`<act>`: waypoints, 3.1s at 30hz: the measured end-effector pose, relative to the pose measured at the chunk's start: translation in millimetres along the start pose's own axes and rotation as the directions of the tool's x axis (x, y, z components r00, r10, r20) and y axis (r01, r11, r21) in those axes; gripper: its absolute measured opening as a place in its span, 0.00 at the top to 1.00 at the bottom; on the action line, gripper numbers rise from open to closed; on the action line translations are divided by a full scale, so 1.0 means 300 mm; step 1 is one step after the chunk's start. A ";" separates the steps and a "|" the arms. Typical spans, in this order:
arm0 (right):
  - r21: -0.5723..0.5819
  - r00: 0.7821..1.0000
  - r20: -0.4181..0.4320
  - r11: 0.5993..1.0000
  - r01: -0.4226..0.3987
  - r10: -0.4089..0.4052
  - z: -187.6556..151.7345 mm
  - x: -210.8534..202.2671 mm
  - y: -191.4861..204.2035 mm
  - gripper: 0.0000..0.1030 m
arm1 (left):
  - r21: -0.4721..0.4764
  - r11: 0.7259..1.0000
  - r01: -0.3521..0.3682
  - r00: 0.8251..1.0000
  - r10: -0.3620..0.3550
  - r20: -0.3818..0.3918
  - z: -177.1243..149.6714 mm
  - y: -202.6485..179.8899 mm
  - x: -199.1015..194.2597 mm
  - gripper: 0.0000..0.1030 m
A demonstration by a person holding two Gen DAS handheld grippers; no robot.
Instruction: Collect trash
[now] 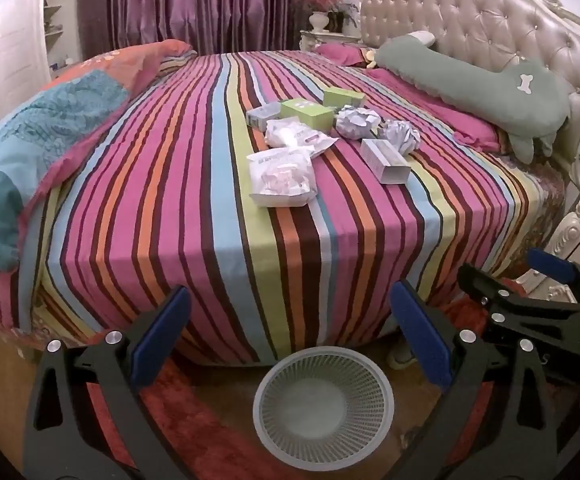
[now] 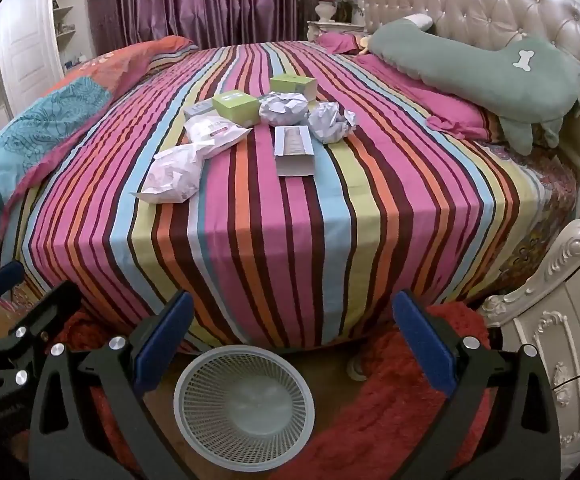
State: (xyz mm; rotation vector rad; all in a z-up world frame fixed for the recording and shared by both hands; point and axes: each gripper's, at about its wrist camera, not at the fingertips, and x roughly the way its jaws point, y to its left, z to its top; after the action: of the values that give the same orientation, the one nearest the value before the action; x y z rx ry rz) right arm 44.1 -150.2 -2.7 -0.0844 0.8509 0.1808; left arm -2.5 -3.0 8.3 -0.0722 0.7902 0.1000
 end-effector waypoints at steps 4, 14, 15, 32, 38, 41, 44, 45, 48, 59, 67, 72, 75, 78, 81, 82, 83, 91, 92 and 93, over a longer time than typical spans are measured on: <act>0.000 1.000 0.011 1.000 0.008 -0.008 0.002 -0.007 -0.004 0.07 | 0.001 1.000 0.004 1.000 -0.004 -0.006 -0.002 -0.001 0.003 0.06; -0.006 0.999 0.043 1.000 0.022 -0.022 0.007 -0.021 -0.007 0.07 | -0.009 1.000 0.014 1.000 -0.014 -0.003 -0.002 0.002 0.000 0.06; -0.007 0.999 0.042 1.000 0.022 -0.022 0.007 -0.022 -0.007 0.07 | -0.009 1.000 0.015 1.000 -0.015 -0.002 -0.002 0.001 0.000 0.06; 0.000 1.000 -0.005 1.000 0.022 -0.022 0.005 -0.012 -0.007 0.07 | -0.016 1.000 0.023 1.000 -0.023 -0.007 -0.007 -0.010 0.007 0.06; 0.003 0.999 -0.032 1.000 0.013 -0.013 0.005 -0.008 -0.009 0.07 | -0.018 1.000 0.025 1.000 -0.025 -0.011 -0.011 -0.010 0.010 0.06; 0.007 1.000 -0.028 1.000 -0.004 0.004 0.008 -0.008 -0.014 0.07 | -0.030 0.999 0.027 0.999 -0.027 -0.018 -0.020 -0.001 0.019 0.06; 0.004 0.999 -0.032 1.000 -0.007 0.007 0.011 -0.009 -0.011 0.07 | -0.048 0.998 0.034 0.999 -0.035 -0.025 -0.025 0.013 0.028 0.06; 0.003 1.000 -0.025 1.000 -0.005 0.005 0.012 -0.010 -0.011 0.07 | -0.052 0.998 0.037 0.999 -0.039 -0.026 -0.024 0.016 0.031 0.06; 0.018 1.000 0.002 1.000 -0.019 0.019 0.019 -0.009 -0.018 0.07 | -0.057 0.998 0.041 0.999 -0.042 -0.030 -0.018 0.019 0.044 0.06; 0.060 0.997 0.043 0.996 -0.064 0.062 0.048 0.057 -0.036 0.07 | -0.070 0.998 0.012 0.999 -0.015 -0.047 0.037 0.041 0.139 0.06; 0.052 0.996 0.042 0.995 -0.081 0.079 0.076 0.109 -0.023 0.07 | -0.064 0.998 0.027 0.997 -0.031 -0.072 0.072 0.041 0.214 0.06; 0.048 0.995 0.046 0.995 -0.085 0.083 0.105 0.148 -0.022 0.07 | -0.086 0.996 0.025 0.995 -0.033 -0.093 0.104 0.045 0.280 0.06; 0.054 0.995 0.052 0.995 -0.088 0.086 0.134 0.173 -0.041 0.07 | -0.091 0.995 0.028 0.994 -0.037 -0.098 0.130 0.046 0.312 0.06; 0.059 0.995 0.051 0.994 -0.091 0.088 0.172 0.201 -0.059 0.07 | -0.091 0.996 0.014 0.995 -0.022 -0.095 0.159 0.050 0.343 0.06; 0.076 0.995 0.055 0.993 -0.091 0.087 0.213 0.228 -0.080 0.07 | -0.114 0.993 0.006 0.994 -0.018 -0.105 0.186 0.066 0.383 0.06; 0.081 0.995 0.055 0.992 -0.092 0.088 0.228 0.240 -0.086 0.07 | -0.121 0.993 0.006 0.994 -0.019 -0.108 0.193 0.069 0.394 0.06; 0.084 0.995 0.053 0.992 -0.092 0.087 0.235 0.247 -0.088 0.07 | -0.130 0.992 0.004 0.994 -0.019 -0.111 0.201 0.072 0.405 0.06; 0.062 0.995 0.028 0.993 -0.098 0.097 0.292 0.338 -0.073 0.07 | -0.166 0.986 -0.007 0.991 -0.016 -0.134 0.269 0.076 0.496 0.06; 0.059 0.995 0.026 0.993 -0.098 0.097 0.299 0.349 -0.073 0.07 | -0.169 0.986 -0.008 0.991 -0.015 -0.136 0.278 0.074 0.508 0.06; 0.059 0.995 0.022 0.993 -0.100 0.099 0.307 0.361 -0.072 0.07 | -0.170 0.985 -0.011 0.990 -0.013 -0.140 0.286 0.072 0.522 0.06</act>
State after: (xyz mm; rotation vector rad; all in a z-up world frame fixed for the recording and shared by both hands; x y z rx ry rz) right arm 186.2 -144.3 -23.6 0.0166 0.8415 0.2492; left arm 164.9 37.1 -43.6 -0.2444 0.9213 0.1627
